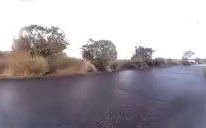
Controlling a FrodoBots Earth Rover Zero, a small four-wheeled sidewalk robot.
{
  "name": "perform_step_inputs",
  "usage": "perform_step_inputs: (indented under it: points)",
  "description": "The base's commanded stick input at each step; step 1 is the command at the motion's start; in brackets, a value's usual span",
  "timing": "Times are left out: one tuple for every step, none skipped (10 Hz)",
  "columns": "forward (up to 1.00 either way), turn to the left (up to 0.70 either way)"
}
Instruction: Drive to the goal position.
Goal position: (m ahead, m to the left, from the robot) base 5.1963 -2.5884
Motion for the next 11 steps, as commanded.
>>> perform_step_inputs:
  points:
    - [0.45,-0.27]
    - [0.45,-0.27]
    - [0.45,-0.27]
    - [0.45,-0.27]
    - [0.45,-0.27]
    - [0.45,-0.27]
    - [0.45,-0.27]
    - [0.45,-0.27]
    - [0.45,-0.27]
    - [0.45,-0.27]
    - [0.45,-0.27]
